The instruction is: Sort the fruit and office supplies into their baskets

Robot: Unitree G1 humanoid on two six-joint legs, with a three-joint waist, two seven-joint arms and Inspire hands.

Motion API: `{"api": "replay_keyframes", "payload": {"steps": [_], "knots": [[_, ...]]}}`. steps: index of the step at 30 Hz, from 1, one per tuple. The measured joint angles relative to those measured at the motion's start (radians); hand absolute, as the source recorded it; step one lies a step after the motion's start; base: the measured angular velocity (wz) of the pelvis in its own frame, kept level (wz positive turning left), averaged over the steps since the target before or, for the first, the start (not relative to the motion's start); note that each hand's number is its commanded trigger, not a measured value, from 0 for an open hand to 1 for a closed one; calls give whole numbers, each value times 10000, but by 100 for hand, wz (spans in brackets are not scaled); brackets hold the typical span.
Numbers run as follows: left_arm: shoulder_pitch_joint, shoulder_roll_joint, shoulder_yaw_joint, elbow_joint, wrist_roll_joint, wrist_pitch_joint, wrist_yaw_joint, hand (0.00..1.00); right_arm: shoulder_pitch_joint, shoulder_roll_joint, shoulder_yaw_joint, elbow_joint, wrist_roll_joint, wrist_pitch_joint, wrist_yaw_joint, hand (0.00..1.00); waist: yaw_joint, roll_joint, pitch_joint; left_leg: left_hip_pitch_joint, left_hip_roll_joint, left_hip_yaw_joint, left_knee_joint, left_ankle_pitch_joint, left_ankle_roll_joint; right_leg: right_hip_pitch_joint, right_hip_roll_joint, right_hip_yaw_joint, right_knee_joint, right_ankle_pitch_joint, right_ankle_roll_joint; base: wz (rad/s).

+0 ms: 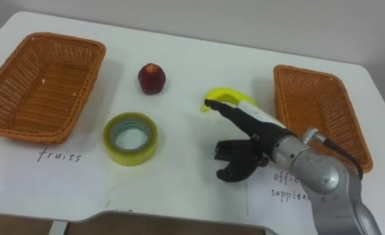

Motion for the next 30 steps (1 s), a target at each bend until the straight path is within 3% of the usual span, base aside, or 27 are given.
{"api": "replay_keyframes", "payload": {"steps": [3,14,20,30], "knots": [[18,-3,3,-235,-3,176,-35,0,134,42,41,1,-416,221,26,0,-3,42,-17,12,-2,5,-2,0,0,14,2,-18,1,1,-2,0],[49,-27,-5,-475,-9,197,-46,0,331,103,45,68,-1102,623,369,0,56,123,-71,18,-2,10,-5,1,0,16,9,-29,4,1,-2,0],[74,-25,-3,-483,-226,190,-47,0,331,103,44,440,-1443,704,380,0,149,0,15,10,-7,-19,1,0,1,27,-11,-66,6,1,-2,1],[144,-29,-9,-474,-416,184,-18,0,331,147,35,440,-1684,703,389,0,108,-23,20,10,-11,-118,-1,0,1,50,-9,-149,0,2,-1,2]]}}
